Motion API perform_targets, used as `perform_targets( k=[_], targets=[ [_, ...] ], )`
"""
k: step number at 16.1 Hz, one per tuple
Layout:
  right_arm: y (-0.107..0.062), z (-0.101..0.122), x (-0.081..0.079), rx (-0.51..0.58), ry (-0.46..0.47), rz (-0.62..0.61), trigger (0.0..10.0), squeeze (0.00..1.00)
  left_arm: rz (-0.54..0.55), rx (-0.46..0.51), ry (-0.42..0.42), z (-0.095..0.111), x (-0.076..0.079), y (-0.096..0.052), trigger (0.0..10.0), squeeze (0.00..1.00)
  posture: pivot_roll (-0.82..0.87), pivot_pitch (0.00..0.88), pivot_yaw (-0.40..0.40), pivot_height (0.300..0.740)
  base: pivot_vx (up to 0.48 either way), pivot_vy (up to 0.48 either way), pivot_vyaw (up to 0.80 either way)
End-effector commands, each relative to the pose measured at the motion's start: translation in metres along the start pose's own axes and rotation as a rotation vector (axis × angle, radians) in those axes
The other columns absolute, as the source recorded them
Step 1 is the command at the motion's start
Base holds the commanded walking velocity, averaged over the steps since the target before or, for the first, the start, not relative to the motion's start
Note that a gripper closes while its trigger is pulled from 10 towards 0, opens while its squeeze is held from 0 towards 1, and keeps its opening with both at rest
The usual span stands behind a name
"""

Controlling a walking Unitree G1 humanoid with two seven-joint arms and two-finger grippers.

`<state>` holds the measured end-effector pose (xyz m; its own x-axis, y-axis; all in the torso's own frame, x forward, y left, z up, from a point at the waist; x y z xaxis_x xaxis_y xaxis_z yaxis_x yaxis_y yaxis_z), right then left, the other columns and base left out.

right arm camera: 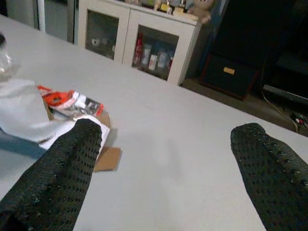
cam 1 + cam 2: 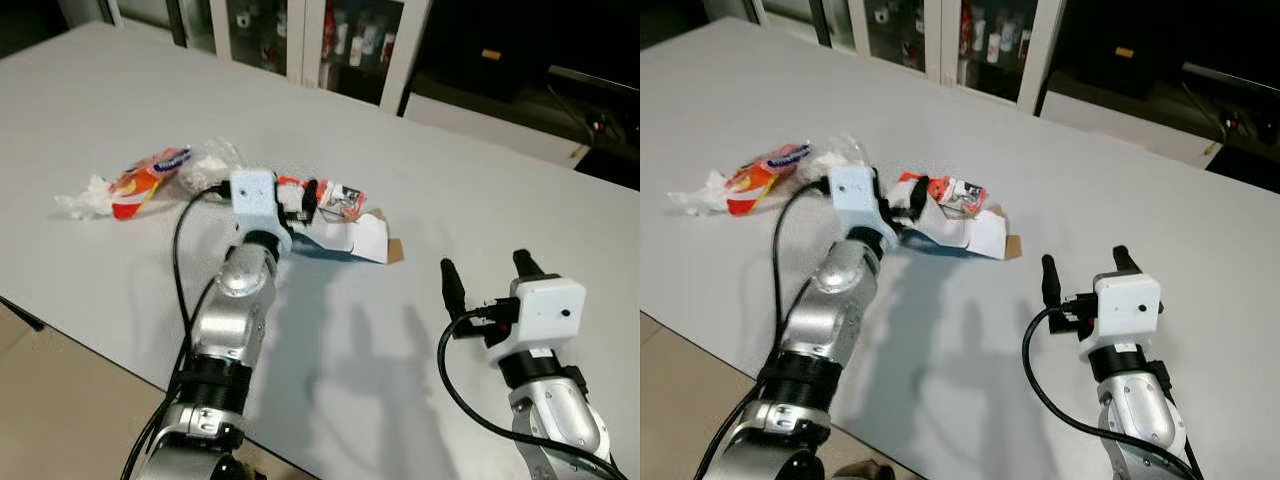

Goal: Picking trash to rubbish bin

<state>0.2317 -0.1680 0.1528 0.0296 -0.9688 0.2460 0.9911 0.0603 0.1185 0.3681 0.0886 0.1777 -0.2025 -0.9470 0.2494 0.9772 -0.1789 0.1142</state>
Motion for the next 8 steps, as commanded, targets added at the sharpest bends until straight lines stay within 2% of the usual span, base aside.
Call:
perform_targets(
  k=[1,4,5,7,8],
  targets=[
    [0.000,0.000,0.001,-0.008,0.000,0.013,10.0,0.00,-0.016,0.008,-0.029,0.012,0.004,-0.003,10.0,0.00,0.09,0.160,-0.095,0.740,0.000,0.000,0.00],
    [0.008,0.000,-0.004,0.002,0.012,0.036,10.0,0.00,-0.055,0.002,-0.038,0.021,0.003,-0.008,10.0,0.00,0.14,0.163,-0.099,0.740,0.000,0.000,0.00],
    [0.013,0.000,-0.006,0.010,0.018,0.048,10.0,0.00,-0.070,-0.012,-0.034,0.023,0.001,-0.014,10.0,0.00,0.15,0.165,-0.099,0.740,0.000,0.000,0.00],
    [0.024,-0.001,-0.012,0.020,0.032,0.081,10.0,0.00,-0.046,-0.082,0.055,0.012,-0.018,-0.032,10.0,0.00,0.23,0.183,-0.113,0.740,0.000,0.000,0.00],
    [0.027,-0.002,-0.014,0.023,0.033,0.094,10.0,0.00,-0.041,-0.102,0.061,0.007,-0.023,-0.039,10.0,0.00,0.24,0.187,-0.116,0.740,0.000,0.000,0.00]
  ],
)
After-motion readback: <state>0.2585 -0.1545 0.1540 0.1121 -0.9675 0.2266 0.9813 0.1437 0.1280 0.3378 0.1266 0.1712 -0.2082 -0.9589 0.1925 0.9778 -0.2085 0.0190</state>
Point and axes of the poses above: a point about 5 cm out from each wrist's last joint towards the gripper, its own y axis pointing out of the wrist towards the gripper, its own z axis along the axis of the wrist's last joint, x = y × z, the point moved 2 cm from there along y, pointing out of the wrist towards the gripper, and after that the axes turned 7 degrees about -y, right-handed, at the moved point
